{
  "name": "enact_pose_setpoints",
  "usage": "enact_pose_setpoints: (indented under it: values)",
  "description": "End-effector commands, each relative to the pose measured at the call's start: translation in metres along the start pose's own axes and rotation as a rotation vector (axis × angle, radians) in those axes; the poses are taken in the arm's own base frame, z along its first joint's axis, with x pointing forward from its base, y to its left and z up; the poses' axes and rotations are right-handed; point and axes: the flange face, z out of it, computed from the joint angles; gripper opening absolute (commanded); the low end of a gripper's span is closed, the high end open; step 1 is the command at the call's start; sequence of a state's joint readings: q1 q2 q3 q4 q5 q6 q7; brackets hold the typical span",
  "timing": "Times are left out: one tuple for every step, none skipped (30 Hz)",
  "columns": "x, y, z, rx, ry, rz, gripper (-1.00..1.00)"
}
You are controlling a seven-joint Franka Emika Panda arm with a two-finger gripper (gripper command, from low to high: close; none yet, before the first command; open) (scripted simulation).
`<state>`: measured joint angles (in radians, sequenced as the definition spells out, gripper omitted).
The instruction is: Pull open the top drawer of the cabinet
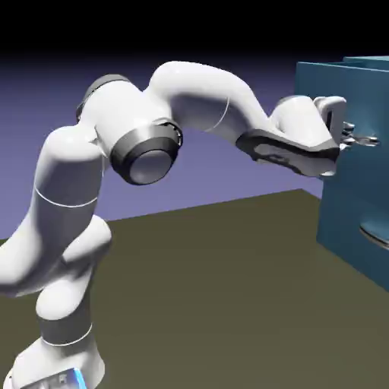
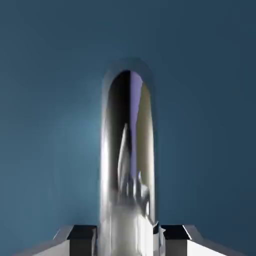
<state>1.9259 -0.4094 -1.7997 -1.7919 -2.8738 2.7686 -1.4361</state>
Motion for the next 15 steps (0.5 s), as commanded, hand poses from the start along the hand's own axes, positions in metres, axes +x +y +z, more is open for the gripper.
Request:
enact_pose_setpoints:
  values:
    - [0.0,0.0,-0.006,0.0,0.001,0.001,-1.0]
    - [0.0,0.0,-0.011,0.0,0.001,0.0,-1.0]
    - [0.0,0.0,-0.016,0.0,0.001,0.0,-1.0]
    - [0.0,0.0,-0.02,0.0,0.001,0.0,-1.0]
    - [0.0,0.0,-0.025,0.0,0.001,0.0,-1.0]
    - [0.0,0.0,-0.029,0.0,0.001,0.001,-1.0]
    - [0.001,0.0,-0.033,0.0,0.001,0.001,-1.0]
    - [0.0,0.0,-0.037,0.0,0.001,0.001,-1.0]
    - [0.0,0.0,-0.041,0.0,0.001,0.0,-1.0]
    - [0.0,0.0,-0.045,0.0,0.001,0.001,-1.0]
    - [0.0,0.0,-0.05,0.0,0.001,0.001,-1.0]
    - [0.0,0.0,-0.054,0.0,0.001,0.0,-1.0]
    - [0.0,0.0,-0.058,0.0,0.002,0.0,-1.0]
    - [0.0,0.0,-0.058,0.0,0.002,0.0,1.0]
    - [0.0,0.0,-0.058,0.0,0.002,0.0,1.0]
